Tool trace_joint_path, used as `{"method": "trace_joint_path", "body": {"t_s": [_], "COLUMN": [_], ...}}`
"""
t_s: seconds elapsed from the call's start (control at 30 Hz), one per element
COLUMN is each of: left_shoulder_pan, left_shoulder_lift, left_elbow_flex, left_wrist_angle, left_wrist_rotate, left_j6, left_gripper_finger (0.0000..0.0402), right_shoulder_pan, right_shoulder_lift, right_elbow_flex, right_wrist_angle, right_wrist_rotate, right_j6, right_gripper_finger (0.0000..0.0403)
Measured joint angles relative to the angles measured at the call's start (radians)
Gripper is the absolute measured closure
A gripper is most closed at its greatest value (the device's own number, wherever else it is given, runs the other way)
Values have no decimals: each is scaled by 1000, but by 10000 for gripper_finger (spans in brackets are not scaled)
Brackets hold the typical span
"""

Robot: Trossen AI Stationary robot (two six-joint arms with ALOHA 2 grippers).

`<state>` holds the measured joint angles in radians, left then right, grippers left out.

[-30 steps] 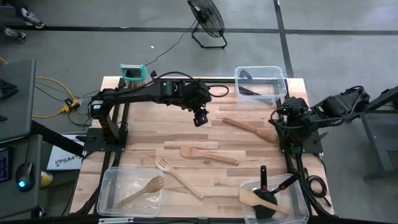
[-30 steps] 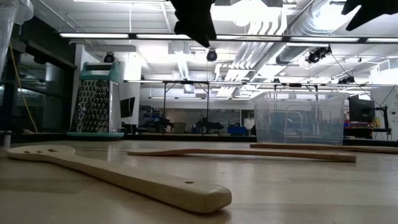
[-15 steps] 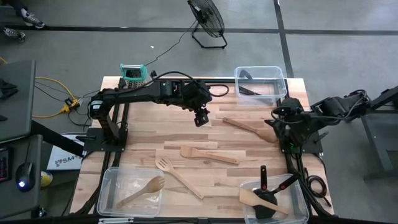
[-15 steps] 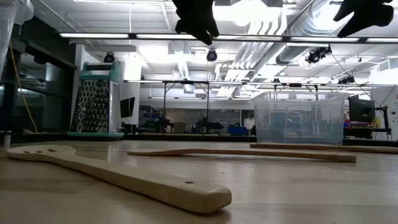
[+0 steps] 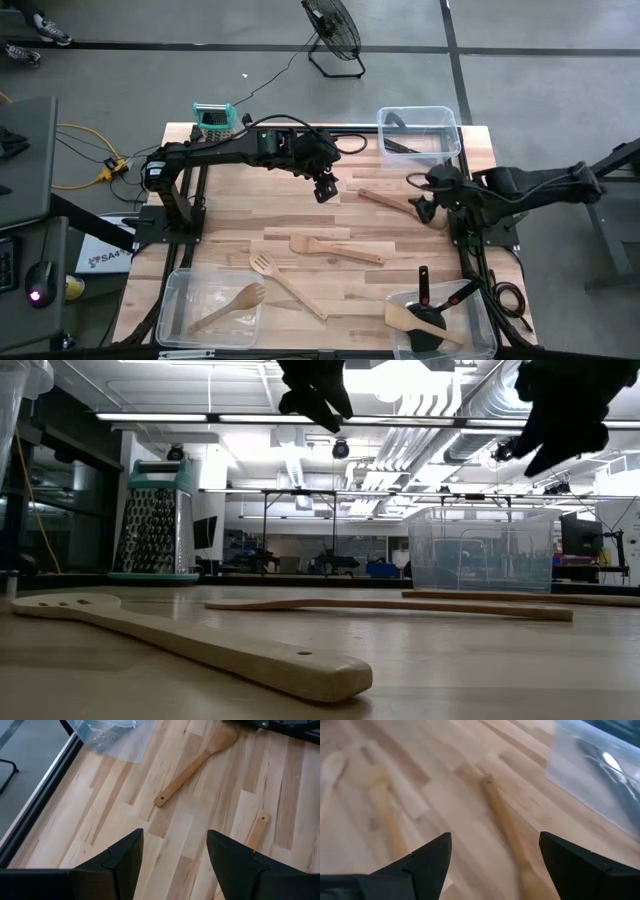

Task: Pick & Place Kitchen Items
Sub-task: Put the light brown serving spoon into the bottom left transparent bin

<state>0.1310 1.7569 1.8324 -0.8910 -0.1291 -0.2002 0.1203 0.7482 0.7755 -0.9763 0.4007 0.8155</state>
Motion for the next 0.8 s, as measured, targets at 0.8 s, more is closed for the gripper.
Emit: {"method": "trace_joint_path", "body": {"t_s": [0.8], "left_shoulder_pan": [0], "left_shoulder_lift": [0], "left_elbow_flex": [0], "left_wrist_angle": [7], "left_wrist_rotate": [-11], "left_j6": [-131], "left_gripper_finger": [187], "right_shoulder_pan": [-462], "right_shoulder_lift": [480], "right_elbow_flex": [-11], "right_wrist_angle": [65], "right_wrist_rotate": [-378], "right_j6": [-758], "right_gripper_finger": [109]}}
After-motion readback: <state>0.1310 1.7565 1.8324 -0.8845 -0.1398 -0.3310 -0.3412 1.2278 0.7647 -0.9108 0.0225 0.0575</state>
